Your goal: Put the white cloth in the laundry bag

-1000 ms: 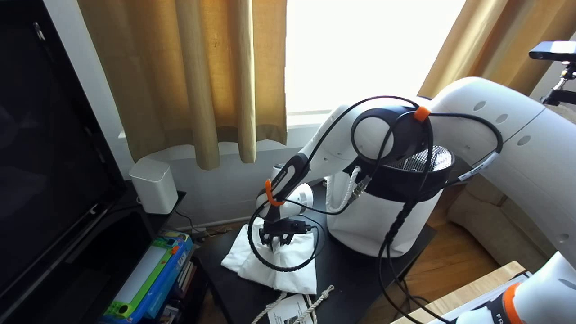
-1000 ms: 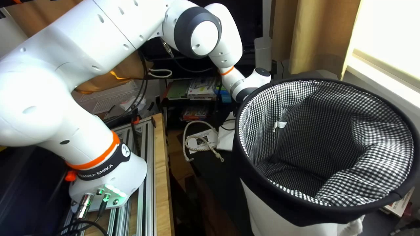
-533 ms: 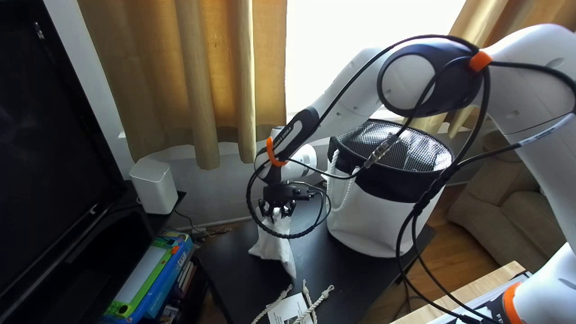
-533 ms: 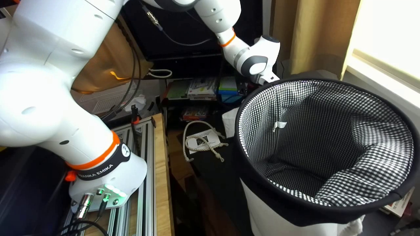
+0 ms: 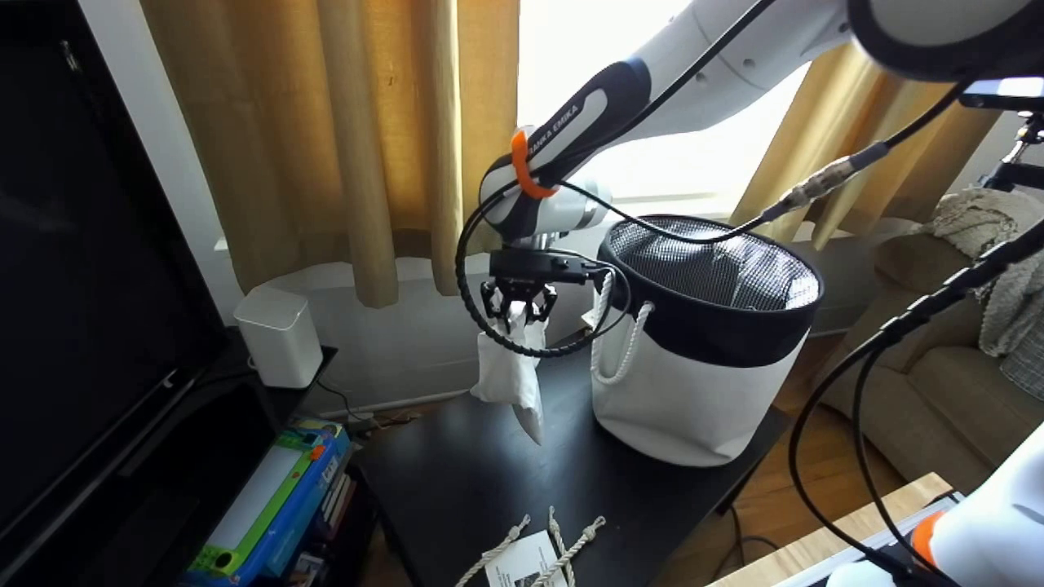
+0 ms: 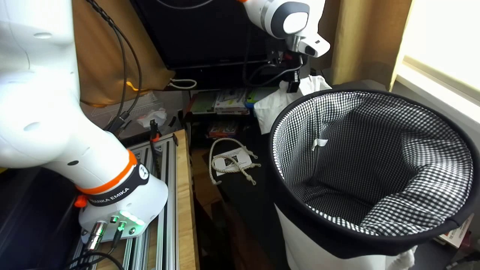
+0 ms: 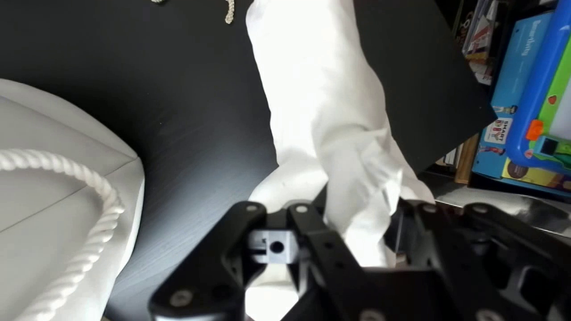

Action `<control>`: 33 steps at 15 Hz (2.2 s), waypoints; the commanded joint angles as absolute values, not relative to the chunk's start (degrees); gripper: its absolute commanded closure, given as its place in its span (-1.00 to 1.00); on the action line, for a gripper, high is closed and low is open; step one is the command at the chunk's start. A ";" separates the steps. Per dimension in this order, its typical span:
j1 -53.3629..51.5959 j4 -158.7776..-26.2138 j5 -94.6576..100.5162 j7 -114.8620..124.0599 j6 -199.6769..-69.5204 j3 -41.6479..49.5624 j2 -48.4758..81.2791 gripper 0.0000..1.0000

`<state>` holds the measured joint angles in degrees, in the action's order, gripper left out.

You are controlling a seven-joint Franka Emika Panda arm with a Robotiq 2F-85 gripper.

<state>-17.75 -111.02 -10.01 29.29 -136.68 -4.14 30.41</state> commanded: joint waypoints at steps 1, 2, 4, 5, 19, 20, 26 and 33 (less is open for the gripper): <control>-17.30 -112.17 -9.73 29.51 -136.32 -4.54 28.58 0.68; -17.21 -113.16 -9.71 29.54 -136.26 -4.60 27.41 0.68; -17.17 -114.10 -9.70 29.55 -136.26 -4.63 26.91 0.68; -17.17 -114.32 -9.70 29.54 -136.26 -4.63 26.97 0.92; -13.89 -113.05 9.28 40.08 -118.06 -2.26 3.56 0.92; -13.21 -113.00 11.47 41.43 -117.44 -2.43 1.88 0.92; -7.58 -114.09 21.32 50.72 -114.60 -2.82 -5.97 0.92; -2.24 -116.72 24.33 54.99 -115.19 -2.57 -6.12 0.18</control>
